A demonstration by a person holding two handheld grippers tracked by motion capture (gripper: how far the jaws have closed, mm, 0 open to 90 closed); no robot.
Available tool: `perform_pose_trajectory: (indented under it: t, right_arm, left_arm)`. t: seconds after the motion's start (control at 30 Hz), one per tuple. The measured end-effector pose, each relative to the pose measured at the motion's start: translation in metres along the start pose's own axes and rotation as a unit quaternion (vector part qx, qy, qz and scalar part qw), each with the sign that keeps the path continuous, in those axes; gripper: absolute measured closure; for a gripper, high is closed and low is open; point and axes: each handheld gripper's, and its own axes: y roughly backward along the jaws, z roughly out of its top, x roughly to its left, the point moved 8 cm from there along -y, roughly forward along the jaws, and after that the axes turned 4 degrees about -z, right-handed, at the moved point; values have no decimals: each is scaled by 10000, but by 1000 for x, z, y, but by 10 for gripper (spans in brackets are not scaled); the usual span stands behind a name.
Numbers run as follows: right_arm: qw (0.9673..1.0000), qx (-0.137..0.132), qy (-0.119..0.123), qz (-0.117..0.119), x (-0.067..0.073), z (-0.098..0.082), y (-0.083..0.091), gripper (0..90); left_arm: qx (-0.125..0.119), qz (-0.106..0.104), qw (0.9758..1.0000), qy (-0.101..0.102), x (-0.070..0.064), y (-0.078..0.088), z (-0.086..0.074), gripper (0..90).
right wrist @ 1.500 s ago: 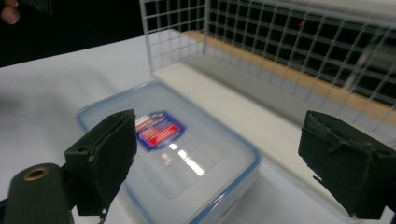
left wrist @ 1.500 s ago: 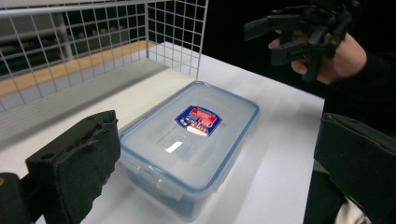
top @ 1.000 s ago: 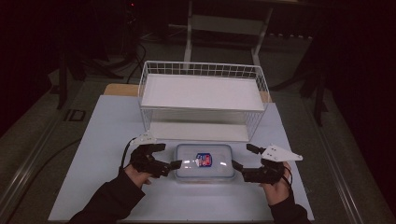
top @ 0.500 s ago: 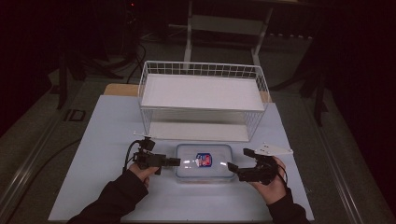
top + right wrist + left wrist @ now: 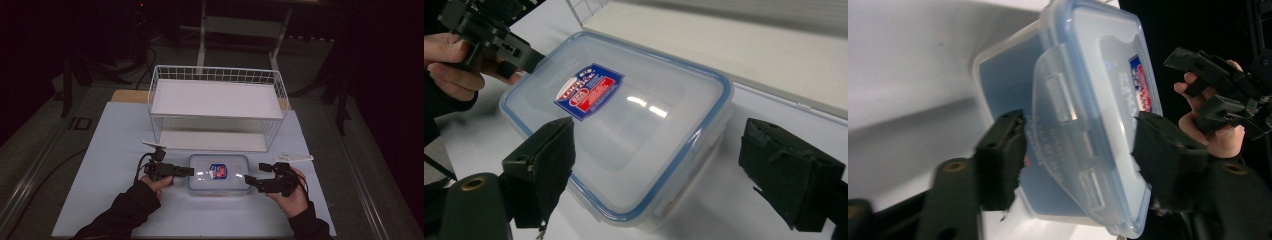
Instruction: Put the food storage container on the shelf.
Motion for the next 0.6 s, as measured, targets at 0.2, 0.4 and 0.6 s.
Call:
perform_pose_trajectory:
  t: [0.2, 0.4, 0.6]
  right_arm:
    - [9997, 133, -172, 73, -5, -5, 0, 165]
    - [9980, 265, -516, 269, -7, -12, -5, 182]
    - [9910, 367, -1080, 701, -9, -14, -10, 230]
  left_arm:
    - [122, -174, 9998, -31, 1, 1, -1, 495]
    - [181, -106, 9992, -345, -8, 5, -5, 526]
    - [201, -86, 9977, -648, -16, 8, -11, 559]
